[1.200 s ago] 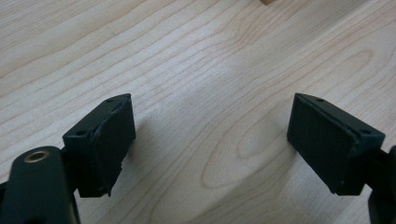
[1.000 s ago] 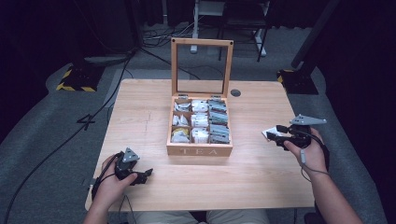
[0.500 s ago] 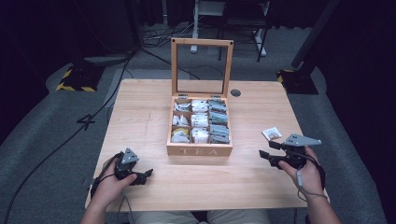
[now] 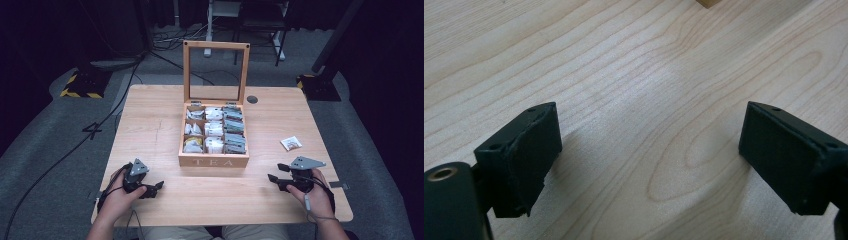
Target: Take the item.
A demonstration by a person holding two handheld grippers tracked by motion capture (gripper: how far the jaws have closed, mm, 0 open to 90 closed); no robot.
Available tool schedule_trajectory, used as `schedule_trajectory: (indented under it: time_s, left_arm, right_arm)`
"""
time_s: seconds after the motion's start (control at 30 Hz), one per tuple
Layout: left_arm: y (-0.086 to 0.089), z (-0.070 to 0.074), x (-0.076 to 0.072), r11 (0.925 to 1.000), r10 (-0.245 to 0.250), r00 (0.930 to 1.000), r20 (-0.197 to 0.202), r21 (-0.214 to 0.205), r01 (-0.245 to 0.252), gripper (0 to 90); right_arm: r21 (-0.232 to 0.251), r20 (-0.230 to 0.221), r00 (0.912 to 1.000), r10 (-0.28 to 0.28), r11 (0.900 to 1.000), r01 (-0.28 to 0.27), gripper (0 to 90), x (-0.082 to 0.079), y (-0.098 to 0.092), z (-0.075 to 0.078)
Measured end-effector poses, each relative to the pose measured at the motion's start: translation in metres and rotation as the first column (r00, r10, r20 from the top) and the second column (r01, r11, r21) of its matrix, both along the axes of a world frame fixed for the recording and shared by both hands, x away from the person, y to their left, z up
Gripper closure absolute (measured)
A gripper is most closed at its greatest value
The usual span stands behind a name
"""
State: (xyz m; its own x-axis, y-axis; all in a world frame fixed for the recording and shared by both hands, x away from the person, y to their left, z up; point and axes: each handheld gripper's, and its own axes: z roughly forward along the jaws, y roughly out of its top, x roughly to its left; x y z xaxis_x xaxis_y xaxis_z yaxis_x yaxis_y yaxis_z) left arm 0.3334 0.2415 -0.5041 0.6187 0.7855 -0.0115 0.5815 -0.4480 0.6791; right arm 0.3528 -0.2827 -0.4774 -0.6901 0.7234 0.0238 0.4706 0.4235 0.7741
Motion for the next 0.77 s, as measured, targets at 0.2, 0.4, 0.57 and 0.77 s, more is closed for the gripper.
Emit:
schedule_trajectory:
  time_s: [0.2, 0.4, 0.57, 0.77]
  left_arm:
    - [-0.001, 0.000, 0.001, 1.0000, 0.001, 1.0000, -0.006, -0.007, -0.001, 9.5]
    - [-0.001, 0.000, 0.001, 1.0000, 0.000, 1.0000, -0.004, -0.004, 0.000, 9.3]
    - [-0.001, -0.001, 0.001, 1.0000, 0.001, 1.0000, -0.009, -0.008, -0.001, 8.7]
    - [-0.002, -0.001, 0.002, 1.0000, 0.005, 0.9999, -0.010, -0.001, -0.005, 7.3]
  right_arm:
    - [-0.045, -0.002, 1.0000, 0.009, 0.9989, -0.009, 37.9, 0.004, 0.007, -0.010]
    - [-0.086, -0.022, 0.9994, 0.026, 0.9959, -0.027, 31.0, 0.005, 0.014, -0.021]
    - [-0.059, -0.018, 0.9997, 0.019, 0.9980, -0.020, 19.8, 0.007, 0.018, -0.026]
    - [-0.065, -0.025, 0.9996, 0.011, 0.9978, -0.013, 14.4, 0.008, 0.022, -0.027]
